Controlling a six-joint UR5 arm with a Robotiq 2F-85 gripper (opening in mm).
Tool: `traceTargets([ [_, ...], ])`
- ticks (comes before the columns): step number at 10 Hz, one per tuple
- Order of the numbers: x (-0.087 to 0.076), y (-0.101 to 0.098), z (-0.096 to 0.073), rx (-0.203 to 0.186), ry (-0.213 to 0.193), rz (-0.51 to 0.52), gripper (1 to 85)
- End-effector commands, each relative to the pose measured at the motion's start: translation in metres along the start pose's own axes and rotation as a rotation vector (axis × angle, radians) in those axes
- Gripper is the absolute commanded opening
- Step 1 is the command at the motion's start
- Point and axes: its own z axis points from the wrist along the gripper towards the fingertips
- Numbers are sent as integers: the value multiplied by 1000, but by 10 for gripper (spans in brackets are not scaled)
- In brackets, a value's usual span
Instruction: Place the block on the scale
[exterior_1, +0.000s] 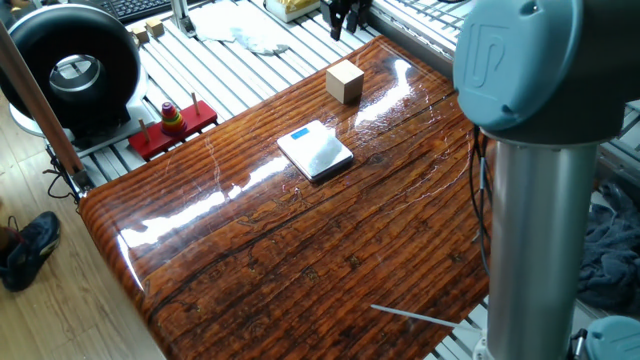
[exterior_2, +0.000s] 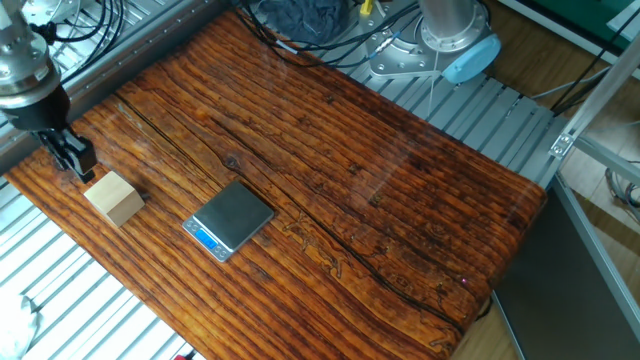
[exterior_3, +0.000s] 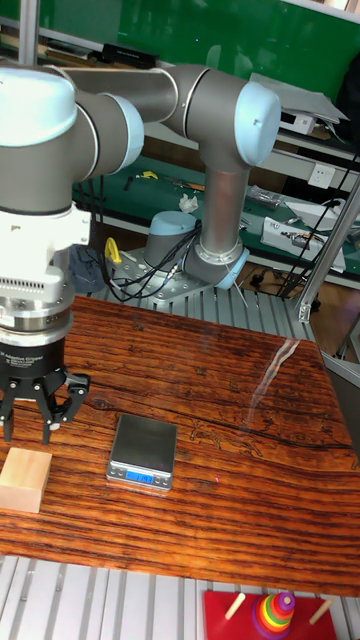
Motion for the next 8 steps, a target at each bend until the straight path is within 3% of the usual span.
traceTargets([
  [1,13,1,2,15,62,-20,433],
  [4,5,7,13,-14,38,-31,430],
  [8,2,6,14,-10,23,-38,427],
])
